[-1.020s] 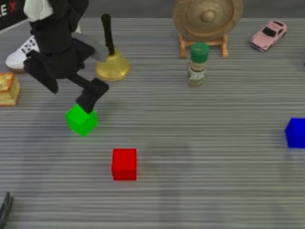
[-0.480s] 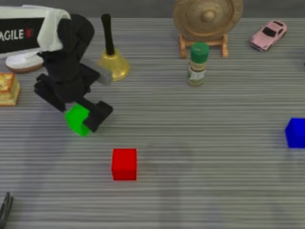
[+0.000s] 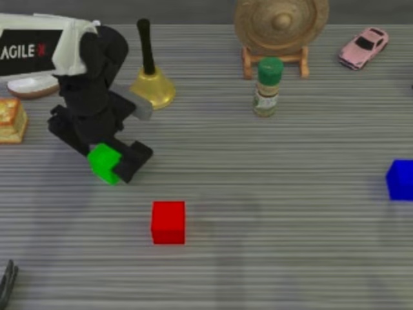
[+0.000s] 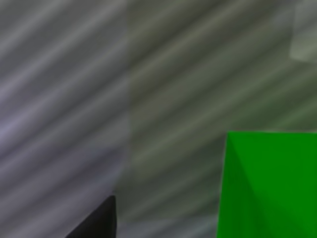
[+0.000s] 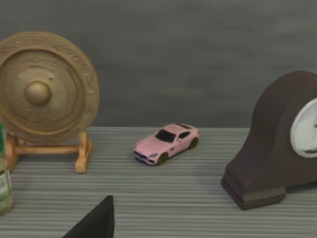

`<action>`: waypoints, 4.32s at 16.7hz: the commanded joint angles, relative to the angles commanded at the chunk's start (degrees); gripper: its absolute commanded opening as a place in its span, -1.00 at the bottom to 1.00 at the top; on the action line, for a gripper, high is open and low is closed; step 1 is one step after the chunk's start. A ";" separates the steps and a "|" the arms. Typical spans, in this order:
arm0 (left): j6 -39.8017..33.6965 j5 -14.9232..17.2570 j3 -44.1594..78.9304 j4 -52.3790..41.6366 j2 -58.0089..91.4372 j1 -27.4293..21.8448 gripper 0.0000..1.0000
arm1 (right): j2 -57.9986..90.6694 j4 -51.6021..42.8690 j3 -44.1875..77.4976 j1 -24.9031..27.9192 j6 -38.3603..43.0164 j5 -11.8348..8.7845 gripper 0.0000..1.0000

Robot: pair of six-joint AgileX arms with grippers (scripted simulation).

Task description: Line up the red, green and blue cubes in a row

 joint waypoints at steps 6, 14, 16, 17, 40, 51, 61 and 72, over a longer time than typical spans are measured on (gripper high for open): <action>0.00 0.00 0.00 0.00 0.00 0.00 -0.21 | 0.00 0.00 0.00 0.00 0.00 0.00 1.00; 0.00 0.00 0.00 0.00 0.00 0.00 -1.00 | 0.00 0.00 0.00 0.00 0.00 0.00 1.00; 0.00 0.00 0.00 0.00 0.00 0.00 -1.00 | 0.00 0.00 0.00 0.00 0.00 0.00 1.00; 0.00 0.00 0.00 0.00 0.00 0.00 -1.00 | 0.00 0.00 0.00 0.00 0.00 0.00 1.00; -12.84 0.04 10.24 -14.88 -4.51 -5.66 -1.00 | 0.00 0.00 0.00 0.00 0.00 0.00 1.00; -60.76 -0.12 10.47 -17.27 -6.41 -26.30 -1.00 | 0.00 0.00 0.00 0.00 0.00 0.00 1.00; -65.85 -0.19 9.62 -16.21 -6.82 -28.95 -1.00 | 0.00 0.00 0.00 0.00 0.00 0.00 1.00; -65.75 -0.18 0.16 -3.10 -3.33 -28.96 -1.00 | 0.00 0.00 0.00 0.00 0.00 0.00 1.00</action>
